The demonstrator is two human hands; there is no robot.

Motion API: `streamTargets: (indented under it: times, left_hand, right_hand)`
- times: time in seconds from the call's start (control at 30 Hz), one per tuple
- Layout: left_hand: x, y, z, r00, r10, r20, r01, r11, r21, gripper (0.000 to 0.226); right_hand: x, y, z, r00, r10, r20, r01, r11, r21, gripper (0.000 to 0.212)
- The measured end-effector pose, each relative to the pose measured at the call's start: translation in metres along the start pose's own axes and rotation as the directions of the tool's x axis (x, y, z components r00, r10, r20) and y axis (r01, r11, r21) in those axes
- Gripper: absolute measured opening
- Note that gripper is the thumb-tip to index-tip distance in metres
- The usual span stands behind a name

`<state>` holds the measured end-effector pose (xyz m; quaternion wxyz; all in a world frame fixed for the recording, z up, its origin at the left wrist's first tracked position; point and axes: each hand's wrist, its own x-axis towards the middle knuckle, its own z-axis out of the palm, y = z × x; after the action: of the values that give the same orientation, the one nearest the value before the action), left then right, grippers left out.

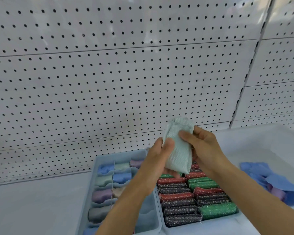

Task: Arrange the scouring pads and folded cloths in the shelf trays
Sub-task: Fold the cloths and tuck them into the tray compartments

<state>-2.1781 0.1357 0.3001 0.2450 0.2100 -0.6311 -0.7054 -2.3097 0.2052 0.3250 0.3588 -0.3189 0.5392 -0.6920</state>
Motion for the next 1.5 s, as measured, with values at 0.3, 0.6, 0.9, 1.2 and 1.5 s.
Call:
streamTargets:
  times: [0.3,0.6,0.9,1.2,1.5]
  left_hand:
    - [0.001,-0.002,0.007,0.924,0.126,-0.361,-0.115,0.992,0.053,0.016]
    - [-0.009,0.005,-0.023,0.981,0.065,-0.180,-0.077,0.995,-0.059,0.013]
    - [-0.019,0.006,-0.038,0.992,-0.092,-0.082,0.073,0.974,-0.213,0.046]
    - [-0.024,0.005,-0.045,0.978,0.003,-0.208,-0.011,0.999,-0.036,0.017]
    - [-0.032,0.002,-0.051,0.978,0.074,-0.197,-0.104,0.984,-0.143,0.019]
  right_hand:
    - [-0.013,0.020,0.014,0.987,0.014,0.157,0.018,0.980,-0.197,0.031]
    - [-0.008,0.024,0.005,0.967,-0.083,0.239,0.099,0.994,-0.055,0.018]
    - [-0.009,0.027,0.009,0.915,-0.251,0.317,0.344,0.896,-0.282,0.065]
    - [-0.016,0.029,0.011,0.960,-0.133,0.248,0.160,0.983,-0.092,0.023]
    - [-0.016,0.033,0.015,0.954,-0.080,0.289,0.058,0.995,0.084,0.019]
